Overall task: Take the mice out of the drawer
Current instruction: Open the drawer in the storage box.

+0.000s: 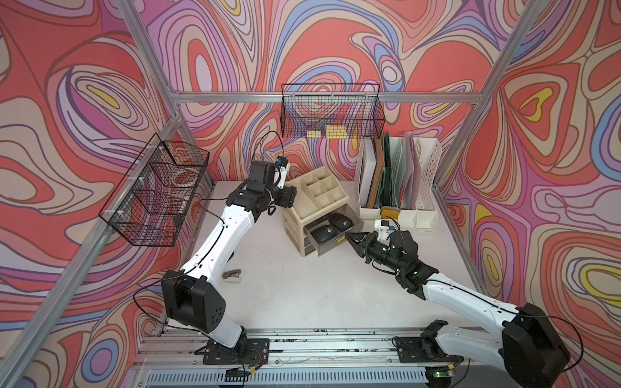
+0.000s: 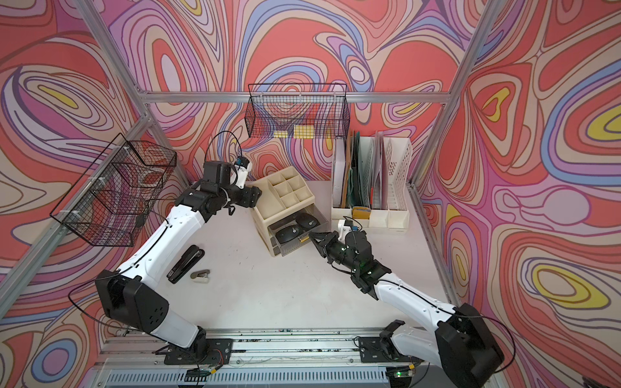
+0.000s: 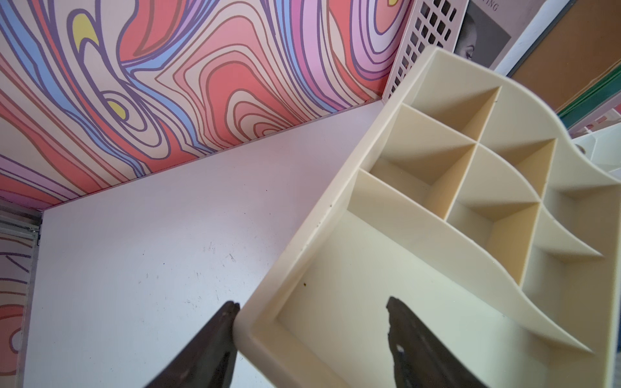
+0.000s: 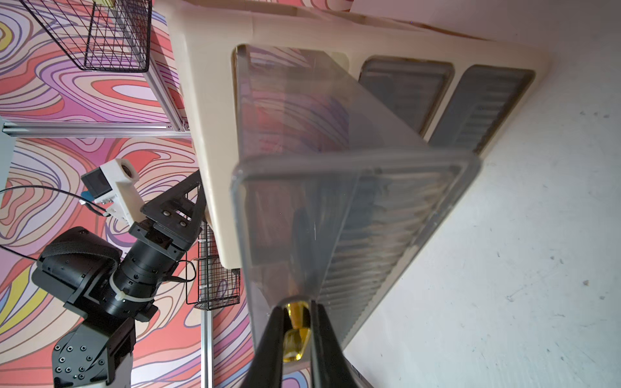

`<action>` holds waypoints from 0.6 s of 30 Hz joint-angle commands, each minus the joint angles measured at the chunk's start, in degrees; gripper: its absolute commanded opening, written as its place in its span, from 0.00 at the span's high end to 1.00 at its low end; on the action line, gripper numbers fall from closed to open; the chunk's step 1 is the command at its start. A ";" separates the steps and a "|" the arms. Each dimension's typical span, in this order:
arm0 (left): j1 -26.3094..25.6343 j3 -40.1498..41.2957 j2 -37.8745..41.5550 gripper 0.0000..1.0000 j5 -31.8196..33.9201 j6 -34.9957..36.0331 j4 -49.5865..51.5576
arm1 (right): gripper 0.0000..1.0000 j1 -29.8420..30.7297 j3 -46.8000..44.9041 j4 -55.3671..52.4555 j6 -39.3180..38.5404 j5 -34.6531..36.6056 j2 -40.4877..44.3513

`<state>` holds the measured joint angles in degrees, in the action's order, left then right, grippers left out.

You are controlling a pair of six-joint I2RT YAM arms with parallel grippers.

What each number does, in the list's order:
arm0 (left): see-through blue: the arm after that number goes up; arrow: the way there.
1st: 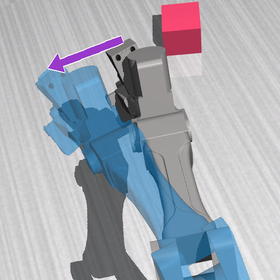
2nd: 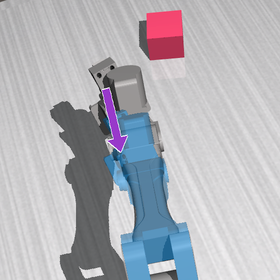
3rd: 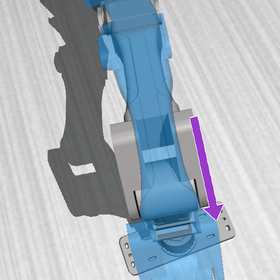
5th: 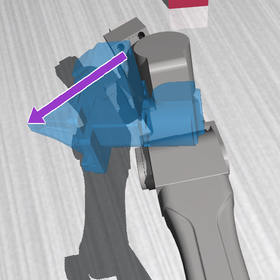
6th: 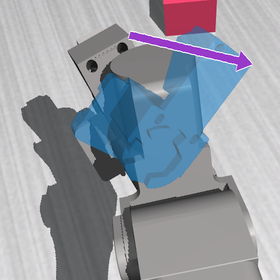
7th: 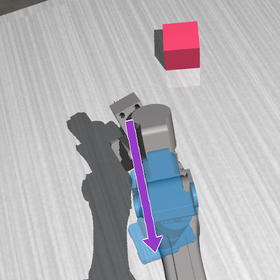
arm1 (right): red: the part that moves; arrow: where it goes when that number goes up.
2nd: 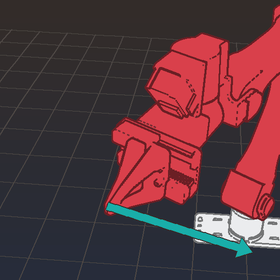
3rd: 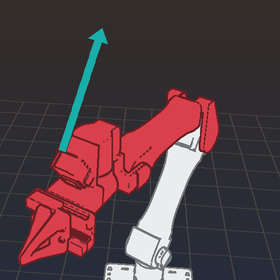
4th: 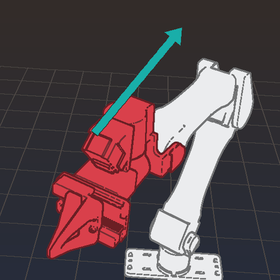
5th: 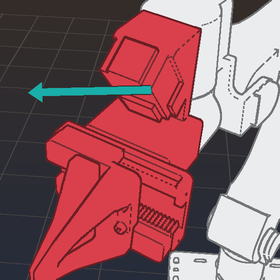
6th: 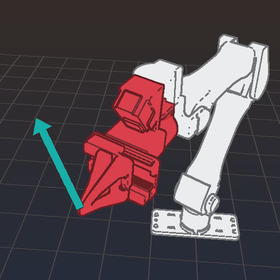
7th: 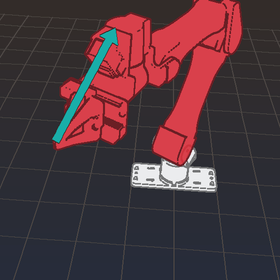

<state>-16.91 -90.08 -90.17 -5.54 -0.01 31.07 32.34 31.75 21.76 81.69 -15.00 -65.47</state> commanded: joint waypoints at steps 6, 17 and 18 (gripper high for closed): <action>-0.16 0.63 -1.15 0.26 1.72 -0.04 0.97 | 0.89 0.23 -1.96 -7.22 -2.06 1.78 3.42; -0.19 0.60 -1.24 0.26 1.87 -0.26 1.00 | 0.89 0.25 -4.20 -9.26 -1.46 1.89 6.53; -0.15 0.55 -1.32 0.26 1.93 -0.25 1.01 | 0.89 0.27 -4.45 -9.59 -1.50 1.91 6.86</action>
<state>-17.02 -90.08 -90.19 -5.15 -0.05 31.07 32.34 29.23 16.75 81.03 -14.13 -59.79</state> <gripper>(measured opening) 0.735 0.155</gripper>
